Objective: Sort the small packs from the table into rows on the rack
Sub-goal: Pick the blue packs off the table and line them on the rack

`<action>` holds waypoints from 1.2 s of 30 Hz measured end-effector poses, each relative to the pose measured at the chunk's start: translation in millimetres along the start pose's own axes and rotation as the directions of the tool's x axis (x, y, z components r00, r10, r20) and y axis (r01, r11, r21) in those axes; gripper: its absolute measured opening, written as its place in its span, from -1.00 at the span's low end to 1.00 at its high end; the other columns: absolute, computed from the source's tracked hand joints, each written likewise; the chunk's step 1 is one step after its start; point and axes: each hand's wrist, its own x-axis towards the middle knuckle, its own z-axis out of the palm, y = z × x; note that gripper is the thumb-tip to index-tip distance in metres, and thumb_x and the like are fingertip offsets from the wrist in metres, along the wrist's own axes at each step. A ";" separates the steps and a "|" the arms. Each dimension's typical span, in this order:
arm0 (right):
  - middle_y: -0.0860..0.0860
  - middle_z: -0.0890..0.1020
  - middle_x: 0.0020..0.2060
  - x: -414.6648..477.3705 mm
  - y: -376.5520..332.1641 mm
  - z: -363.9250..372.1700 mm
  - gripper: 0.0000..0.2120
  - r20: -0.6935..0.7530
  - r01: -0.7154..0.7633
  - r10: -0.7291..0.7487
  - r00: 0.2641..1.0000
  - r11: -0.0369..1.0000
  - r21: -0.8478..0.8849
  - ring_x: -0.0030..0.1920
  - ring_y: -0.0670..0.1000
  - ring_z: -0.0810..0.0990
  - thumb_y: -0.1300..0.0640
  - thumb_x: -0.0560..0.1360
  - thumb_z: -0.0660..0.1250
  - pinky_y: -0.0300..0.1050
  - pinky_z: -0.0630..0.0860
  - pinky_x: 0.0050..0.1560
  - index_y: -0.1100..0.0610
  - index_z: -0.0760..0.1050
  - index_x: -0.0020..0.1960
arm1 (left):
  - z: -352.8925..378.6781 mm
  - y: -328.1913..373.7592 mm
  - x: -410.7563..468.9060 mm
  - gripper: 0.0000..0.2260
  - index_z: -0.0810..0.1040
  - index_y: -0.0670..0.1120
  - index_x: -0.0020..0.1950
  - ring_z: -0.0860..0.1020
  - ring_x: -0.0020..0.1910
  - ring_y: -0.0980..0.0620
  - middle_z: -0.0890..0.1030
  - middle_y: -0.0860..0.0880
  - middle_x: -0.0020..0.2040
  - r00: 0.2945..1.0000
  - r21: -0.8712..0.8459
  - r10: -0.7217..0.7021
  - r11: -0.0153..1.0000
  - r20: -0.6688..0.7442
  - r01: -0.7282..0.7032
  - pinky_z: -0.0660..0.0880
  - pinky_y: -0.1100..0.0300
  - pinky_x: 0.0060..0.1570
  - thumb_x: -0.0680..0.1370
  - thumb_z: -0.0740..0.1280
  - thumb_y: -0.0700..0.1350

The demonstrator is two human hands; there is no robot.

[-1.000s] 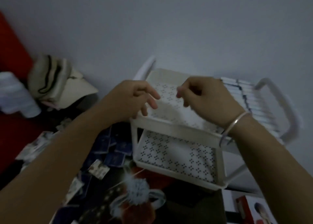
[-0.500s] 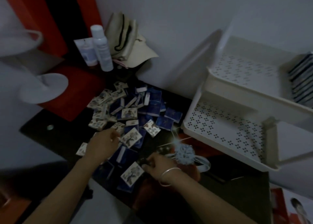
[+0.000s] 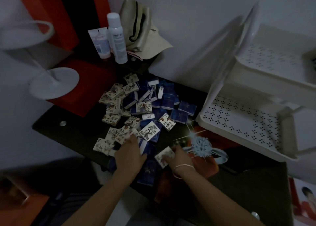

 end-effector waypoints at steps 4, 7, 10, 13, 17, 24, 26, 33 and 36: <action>0.11 0.51 0.21 11.7 24.4 -15.5 -0.57 -0.161 -0.060 0.037 0.986 0.988 -0.145 0.17 0.12 0.52 -0.04 0.49 0.29 0.01 0.51 0.12 0.09 0.34 0.30 | 1.9 2.1 5.6 -0.47 0.40 -0.05 0.29 0.57 0.05 -0.03 0.58 -0.03 0.10 0.997 -0.147 0.068 0.986 -0.042 -0.074 0.53 0.10 -0.11 0.41 0.40 0.15; 0.14 0.42 0.25 14.1 34.4 -25.5 -0.49 -0.249 -0.012 -0.044 0.968 0.975 -0.220 0.24 0.14 0.44 -0.05 0.46 0.33 -0.01 0.47 0.12 0.08 0.32 0.35 | -13.9 9.1 9.7 -0.62 0.50 0.02 0.11 0.56 -0.08 0.03 0.57 0.04 -0.04 0.986 -0.340 0.164 0.927 -0.016 -0.160 0.54 0.09 -0.14 0.40 0.41 0.17; 0.10 0.53 0.11 4.7 17.5 -51.6 -0.66 -0.317 0.278 -0.256 0.913 0.960 0.028 0.14 0.10 0.49 -0.05 0.53 0.16 -0.11 0.40 0.09 0.11 0.49 0.18 | -43.3 28.0 11.4 -0.72 0.55 0.04 0.07 0.61 -0.11 0.08 0.62 0.08 -0.05 0.954 -0.685 0.248 0.725 0.166 -0.070 0.59 0.08 -0.09 0.43 0.46 0.11; -0.01 0.58 0.10 -24.2 -14.9 -100.7 -0.62 -0.373 0.499 -0.363 0.854 0.775 0.387 0.14 -0.06 0.54 -0.09 0.60 0.04 -0.18 0.43 0.17 0.05 0.53 0.18 | -68.6 53.6 10.1 -0.80 0.57 0.06 0.09 0.65 -0.07 0.09 0.64 0.06 0.03 0.889 -0.862 0.365 0.503 0.277 0.063 0.61 0.17 -0.20 0.49 0.44 0.00; -0.13 0.56 0.06 -58.2 -26.2 -167.8 -0.68 -0.386 0.555 -0.416 0.823 0.730 0.399 0.01 -0.17 0.57 0.00 0.53 0.28 -0.38 0.51 -0.03 -0.01 0.44 0.27 | -90.9 93.9 8.9 -0.86 0.58 0.00 0.02 0.63 -0.07 -0.07 0.64 -0.06 -0.01 0.897 -0.888 0.401 0.459 0.188 -0.019 0.56 0.20 -0.28 0.50 0.42 -0.01; -0.19 0.53 -0.20 -84.3 -1.6 -260.7 -0.70 -0.482 0.476 -0.391 0.784 0.877 0.062 -0.23 -0.19 0.50 0.16 0.36 0.49 -0.25 0.40 -0.21 0.01 0.43 -0.01 | -124.1 175.7 -2.2 -0.62 0.56 -0.15 -0.15 0.52 -0.40 0.00 0.56 -0.06 -0.37 0.869 -0.945 0.491 0.311 0.069 -0.101 0.45 0.17 -0.40 0.41 0.33 0.19; -0.16 0.55 -0.19 -94.1 8.1 -285.8 -0.69 -0.519 0.428 -0.360 0.775 0.904 0.012 -0.20 -0.18 0.54 0.13 0.38 0.47 -0.22 0.43 -0.20 0.01 0.40 0.04 | -129.9 193.0 -0.6 -0.63 0.59 -0.16 -0.11 0.51 -0.44 0.02 0.57 -0.08 -0.38 0.874 -0.971 0.480 0.235 0.081 -0.039 0.42 0.19 -0.45 0.50 0.28 0.16; -0.06 0.58 0.06 -121.0 31.8 -370.1 -0.39 -0.640 0.546 -0.412 0.648 0.838 0.013 -0.09 0.09 0.64 0.13 0.42 0.35 0.16 0.61 -0.07 -0.36 0.23 0.32 | -150.5 260.2 -6.8 -0.79 0.58 -0.12 0.12 0.60 -0.22 0.00 0.64 -0.11 -0.09 0.830 -0.988 0.539 0.119 0.144 0.095 0.54 0.15 -0.41 0.60 0.25 -0.04; -0.08 0.60 0.00 -112.8 36.4 -403.4 -0.64 -0.752 0.618 -0.324 0.574 0.774 0.139 -0.08 -0.01 0.62 0.26 0.41 0.33 -0.05 0.63 -0.09 -0.06 0.45 0.13 | -159.5 281.8 -7.1 -0.78 0.54 -0.08 0.22 0.61 -0.10 -0.07 0.62 -0.14 0.05 0.814 -0.993 0.570 0.094 0.116 0.076 0.60 0.09 -0.35 0.64 0.19 -0.15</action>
